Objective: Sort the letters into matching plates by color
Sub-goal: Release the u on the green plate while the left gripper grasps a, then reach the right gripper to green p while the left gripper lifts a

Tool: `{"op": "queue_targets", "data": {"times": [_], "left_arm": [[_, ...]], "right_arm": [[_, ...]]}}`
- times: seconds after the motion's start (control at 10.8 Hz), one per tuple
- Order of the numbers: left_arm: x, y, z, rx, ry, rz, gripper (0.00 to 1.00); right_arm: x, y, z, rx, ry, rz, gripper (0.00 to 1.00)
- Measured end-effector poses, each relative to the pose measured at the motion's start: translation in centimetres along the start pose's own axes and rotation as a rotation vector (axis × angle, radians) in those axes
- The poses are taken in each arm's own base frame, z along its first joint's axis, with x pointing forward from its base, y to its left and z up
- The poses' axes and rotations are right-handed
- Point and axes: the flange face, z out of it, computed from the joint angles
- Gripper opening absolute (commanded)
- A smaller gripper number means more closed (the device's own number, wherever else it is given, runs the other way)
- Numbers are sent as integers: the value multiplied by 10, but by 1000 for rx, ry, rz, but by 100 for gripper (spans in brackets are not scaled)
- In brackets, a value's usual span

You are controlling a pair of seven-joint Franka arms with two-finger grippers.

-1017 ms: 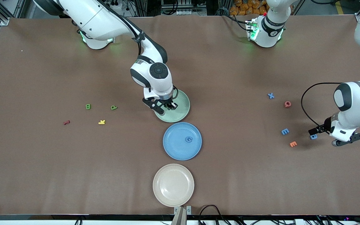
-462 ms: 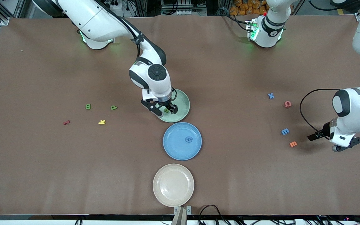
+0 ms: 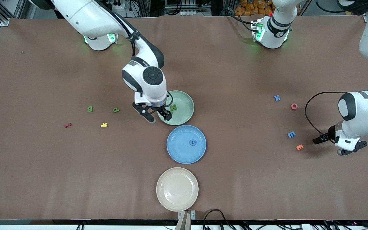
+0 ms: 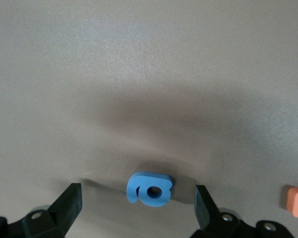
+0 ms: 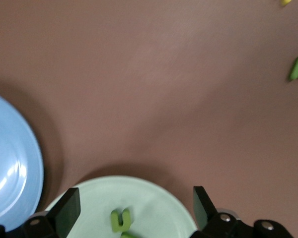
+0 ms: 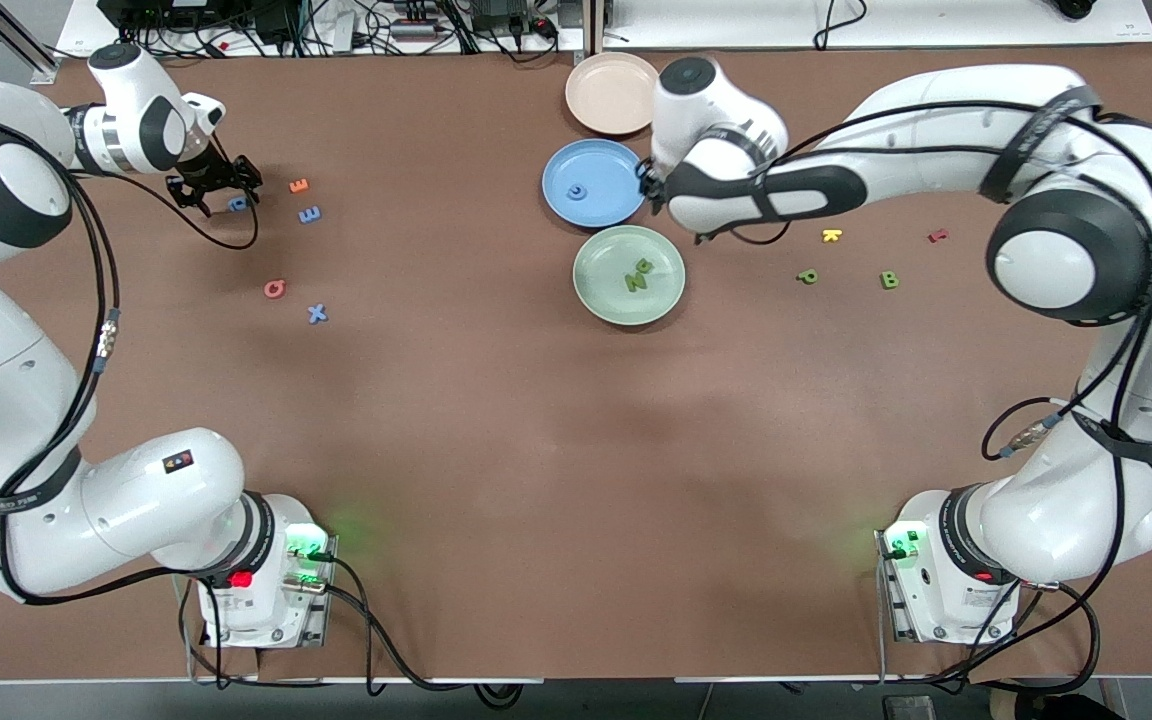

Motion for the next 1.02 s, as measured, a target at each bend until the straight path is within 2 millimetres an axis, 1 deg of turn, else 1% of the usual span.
{"op": "queue_targets", "data": {"times": [0.09,0.18,0.28,0.37,0.46,0.65,0.83,1.02], "left_arm": [[0,0,0,0,1,0,100],[0,0,0,0,1,-1,90],[0,0,0,0,1,-1,30],[0,0,0,0,1,-1,0],[0,0,0,0,0,-1,0],[2,2,-3,-4,6,2,0],[4,1,-8,-2,12,-1,0],[4,1,-7,-2,11,-1,0]], "right_arm": [[16,7,-9,-10,6,26,99],[32,16,-14,-15,10,49,99],[49,26,-15,-22,12,75,99],[65,37,-13,-34,14,100,95],[79,49,-9,-50,14,123,94],[106,75,4,-88,9,165,88],[134,99,18,-116,-9,197,85],[155,122,32,-87,-46,207,83]]}}
